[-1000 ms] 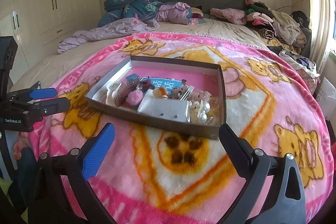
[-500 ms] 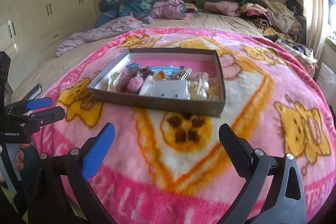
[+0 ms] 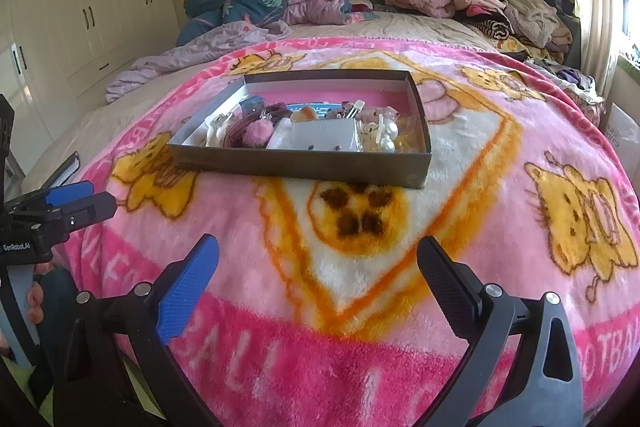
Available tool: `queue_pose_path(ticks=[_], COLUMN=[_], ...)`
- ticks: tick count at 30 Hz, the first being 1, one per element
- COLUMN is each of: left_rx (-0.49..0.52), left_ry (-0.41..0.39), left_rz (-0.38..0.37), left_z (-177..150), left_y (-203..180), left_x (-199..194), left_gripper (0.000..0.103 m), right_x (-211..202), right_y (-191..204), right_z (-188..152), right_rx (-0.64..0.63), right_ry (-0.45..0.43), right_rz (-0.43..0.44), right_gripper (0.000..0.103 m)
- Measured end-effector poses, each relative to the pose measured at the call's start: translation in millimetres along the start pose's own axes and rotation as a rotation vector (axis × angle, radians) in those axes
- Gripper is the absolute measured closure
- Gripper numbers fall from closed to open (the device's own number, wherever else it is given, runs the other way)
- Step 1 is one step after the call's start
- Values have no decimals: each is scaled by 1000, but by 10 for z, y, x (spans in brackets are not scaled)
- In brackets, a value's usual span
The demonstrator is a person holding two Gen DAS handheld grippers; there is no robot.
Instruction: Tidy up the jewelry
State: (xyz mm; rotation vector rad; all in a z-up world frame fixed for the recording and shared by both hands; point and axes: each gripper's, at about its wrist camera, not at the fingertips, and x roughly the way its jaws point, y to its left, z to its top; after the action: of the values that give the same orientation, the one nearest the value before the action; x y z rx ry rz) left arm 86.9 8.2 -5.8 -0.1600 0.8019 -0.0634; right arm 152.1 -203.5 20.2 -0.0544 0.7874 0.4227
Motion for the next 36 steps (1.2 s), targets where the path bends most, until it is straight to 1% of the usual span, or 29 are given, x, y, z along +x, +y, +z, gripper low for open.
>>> queue_pose_path(ticks=[36], left_rx=[-3], left_ry=[-4], left_rz=[18], left_z=[32], left_y=[1], left_x=[-107], left_gripper=[11], right_x=[-63], right_y=[24], right_z=[-13], right_rx=[-4], right_ry=[-9], right_rz=[-2], right_gripper=[7])
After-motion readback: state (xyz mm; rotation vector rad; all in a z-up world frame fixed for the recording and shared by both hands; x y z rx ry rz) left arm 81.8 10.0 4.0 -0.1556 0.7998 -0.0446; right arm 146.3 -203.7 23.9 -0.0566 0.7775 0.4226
